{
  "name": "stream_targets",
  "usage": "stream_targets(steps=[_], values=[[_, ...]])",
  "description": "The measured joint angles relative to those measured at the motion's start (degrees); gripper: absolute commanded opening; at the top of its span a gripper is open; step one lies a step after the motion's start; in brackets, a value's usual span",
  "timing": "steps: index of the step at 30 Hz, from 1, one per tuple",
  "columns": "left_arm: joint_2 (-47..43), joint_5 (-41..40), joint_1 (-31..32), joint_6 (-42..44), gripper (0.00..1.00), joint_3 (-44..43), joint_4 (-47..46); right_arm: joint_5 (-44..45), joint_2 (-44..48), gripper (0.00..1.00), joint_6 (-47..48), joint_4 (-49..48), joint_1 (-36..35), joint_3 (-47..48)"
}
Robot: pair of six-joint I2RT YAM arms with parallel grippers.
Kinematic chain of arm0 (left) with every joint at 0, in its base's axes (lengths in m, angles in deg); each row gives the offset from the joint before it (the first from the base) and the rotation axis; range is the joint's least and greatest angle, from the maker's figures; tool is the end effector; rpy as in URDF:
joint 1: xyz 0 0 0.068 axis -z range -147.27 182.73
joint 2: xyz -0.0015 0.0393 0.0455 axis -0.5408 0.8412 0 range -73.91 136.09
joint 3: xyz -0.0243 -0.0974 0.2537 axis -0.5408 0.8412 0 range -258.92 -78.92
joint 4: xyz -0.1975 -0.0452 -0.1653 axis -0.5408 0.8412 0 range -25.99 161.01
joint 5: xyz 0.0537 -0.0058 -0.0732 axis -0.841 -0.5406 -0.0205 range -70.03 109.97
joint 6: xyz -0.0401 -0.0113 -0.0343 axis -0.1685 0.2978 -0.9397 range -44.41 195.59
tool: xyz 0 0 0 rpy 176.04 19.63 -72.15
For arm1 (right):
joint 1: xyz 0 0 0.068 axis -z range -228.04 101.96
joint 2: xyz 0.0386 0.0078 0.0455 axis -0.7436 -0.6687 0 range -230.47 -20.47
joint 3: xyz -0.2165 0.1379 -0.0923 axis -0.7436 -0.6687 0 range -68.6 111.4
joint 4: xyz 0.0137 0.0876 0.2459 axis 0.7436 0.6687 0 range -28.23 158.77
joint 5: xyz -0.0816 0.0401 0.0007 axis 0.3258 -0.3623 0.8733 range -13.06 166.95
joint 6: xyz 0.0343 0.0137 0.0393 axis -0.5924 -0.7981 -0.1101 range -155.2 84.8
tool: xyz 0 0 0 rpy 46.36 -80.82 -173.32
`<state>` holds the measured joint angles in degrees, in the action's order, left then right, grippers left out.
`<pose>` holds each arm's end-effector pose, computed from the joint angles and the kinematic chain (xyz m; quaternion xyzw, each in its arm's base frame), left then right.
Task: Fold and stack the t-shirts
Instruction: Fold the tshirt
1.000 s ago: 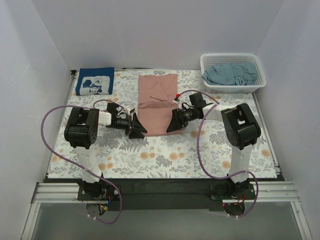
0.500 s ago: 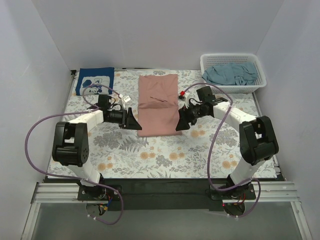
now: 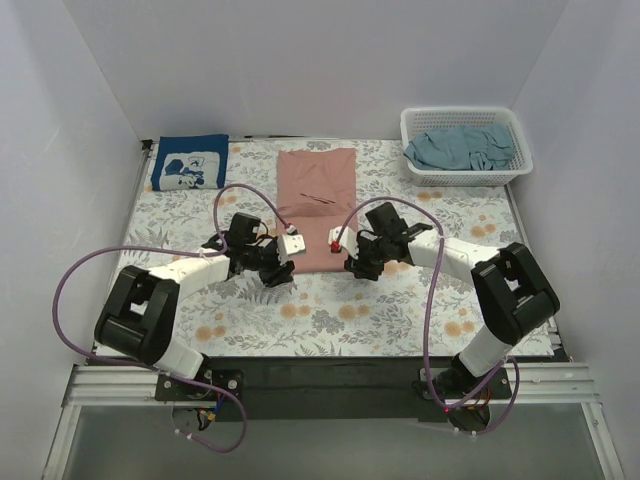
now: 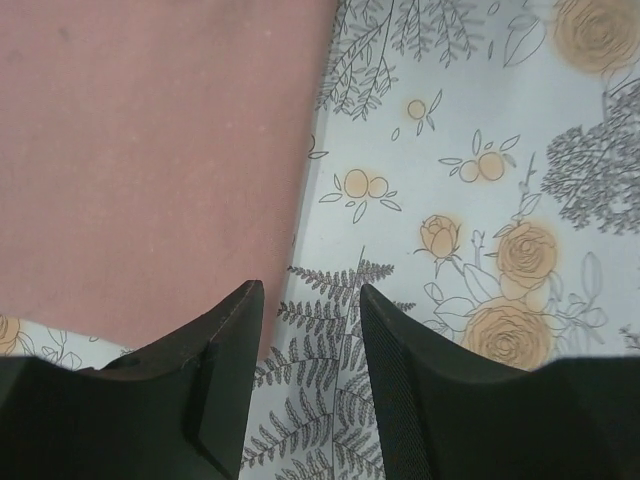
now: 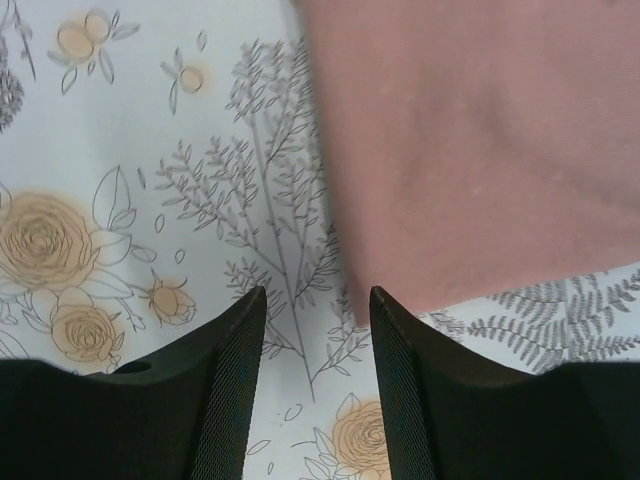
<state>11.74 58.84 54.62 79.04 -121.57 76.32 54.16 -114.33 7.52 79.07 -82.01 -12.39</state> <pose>0.2497 -0.1244 0.1699 0.2941 0.8565 -0.3585 0.2266 0.2657 0.1957 0.1872 -0.6266 0.6962 0.1653 0.3087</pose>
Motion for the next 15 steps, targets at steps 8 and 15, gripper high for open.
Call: stream_targets(steps=[8, 15], values=[[3.7, -7.7, 1.9, 7.2, 0.39, 2.5, -7.3, 5.8, 0.4, 0.51, 7.2, -5.9, -2.1, -5.4], [4.8, -9.6, 2.3, 10.9, 0.19, 2.9, -9.8, 8.1, -0.4, 0.47, 9.5, -9.6, -2.3, -5.9]])
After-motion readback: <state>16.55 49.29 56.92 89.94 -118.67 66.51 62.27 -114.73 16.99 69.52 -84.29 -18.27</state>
